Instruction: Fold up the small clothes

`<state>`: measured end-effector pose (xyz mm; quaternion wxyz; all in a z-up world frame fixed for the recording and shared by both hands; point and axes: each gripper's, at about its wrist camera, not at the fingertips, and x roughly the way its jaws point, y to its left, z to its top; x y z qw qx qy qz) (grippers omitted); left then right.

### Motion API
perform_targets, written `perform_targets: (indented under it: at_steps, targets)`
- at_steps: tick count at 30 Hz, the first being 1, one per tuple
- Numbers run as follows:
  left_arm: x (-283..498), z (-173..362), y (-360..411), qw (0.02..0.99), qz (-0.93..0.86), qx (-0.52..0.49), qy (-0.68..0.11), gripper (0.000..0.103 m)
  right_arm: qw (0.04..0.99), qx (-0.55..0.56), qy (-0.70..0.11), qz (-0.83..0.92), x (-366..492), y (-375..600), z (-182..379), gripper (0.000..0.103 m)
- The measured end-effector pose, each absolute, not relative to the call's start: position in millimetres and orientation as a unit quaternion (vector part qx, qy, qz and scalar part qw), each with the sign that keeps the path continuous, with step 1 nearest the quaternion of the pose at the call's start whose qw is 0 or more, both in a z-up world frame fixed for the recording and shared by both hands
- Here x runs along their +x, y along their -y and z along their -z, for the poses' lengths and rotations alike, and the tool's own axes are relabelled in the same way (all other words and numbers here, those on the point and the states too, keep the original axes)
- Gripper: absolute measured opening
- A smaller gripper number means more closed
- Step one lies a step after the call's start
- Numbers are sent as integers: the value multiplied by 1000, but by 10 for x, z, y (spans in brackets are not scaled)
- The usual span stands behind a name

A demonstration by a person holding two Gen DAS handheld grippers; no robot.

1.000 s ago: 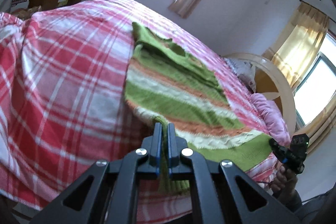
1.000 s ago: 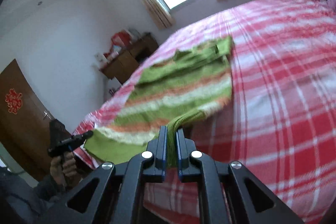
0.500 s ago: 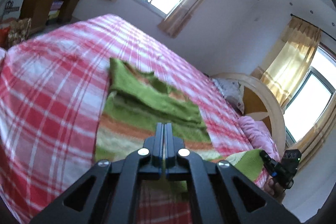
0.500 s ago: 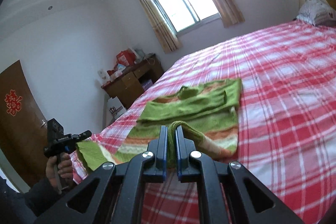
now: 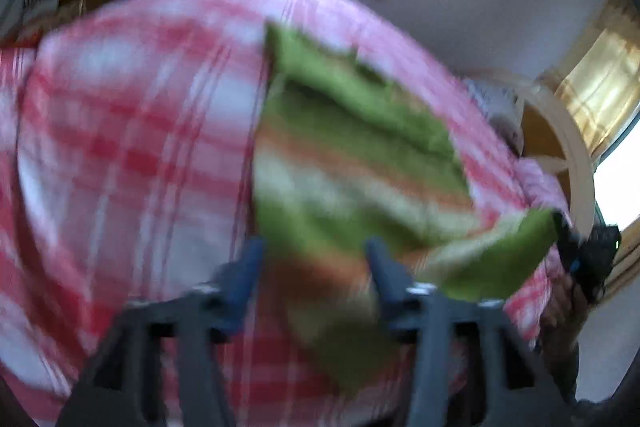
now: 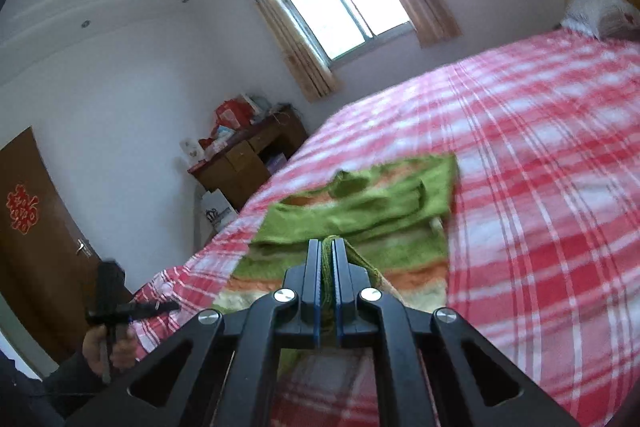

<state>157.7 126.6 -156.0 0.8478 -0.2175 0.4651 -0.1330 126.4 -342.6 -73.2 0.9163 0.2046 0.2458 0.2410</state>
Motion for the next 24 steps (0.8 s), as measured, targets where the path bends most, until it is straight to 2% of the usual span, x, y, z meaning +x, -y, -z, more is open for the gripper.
perform_targets:
  at_steps: [5, 8, 10, 11, 13, 14, 15, 16, 18, 20, 24]
  targets:
    - [1227, 2098, -959, 794, 159, -246, -533, 66, 914, 218, -252, -233, 1120, 3545, 831, 4]
    - [1168, 2107, -775, 817, 137, -217, -517, 70, 914, 216, -248, -238, 1081, 3530, 789, 4]
    - [1163, 2056, -675, 827, 124, -200, -511, 68, 914, 212, -246, -243, 1055, 3490, 760, 4]
    - [1168, 2044, -633, 830, 116, -191, -511, 63, 914, 211, -245, -246, 1037, 3476, 750, 4]
    - [1161, 2026, -507, 844, 95, -146, -507, 45, 914, 210, -242, -251, 1004, 3454, 744, 4]
    - [1155, 2027, -453, 847, 94, -129, -507, 30, 913, 211, -241, -252, 995, 3446, 747, 4]
    - [1165, 2035, -393, 846, 99, -116, -511, 22, 912, 214, -240, -254, 987, 3441, 750, 4]
    - [1163, 2047, -367, 844, 97, -105, -516, 20, 911, 216, -240, -255, 973, 3437, 761, 4]
    - [1185, 2031, -419, 849, 98, -96, -511, 8, 910, 218, -241, -256, 948, 3430, 782, 4]
    - [1172, 1972, -539, 849, 107, -119, -504, 4, 911, 218, -242, -254, 930, 3434, 785, 4]
    - [1119, 1586, -975, 867, 127, -190, -443, 4, 913, 215, -241, -250, 887, 3497, 758, 4]
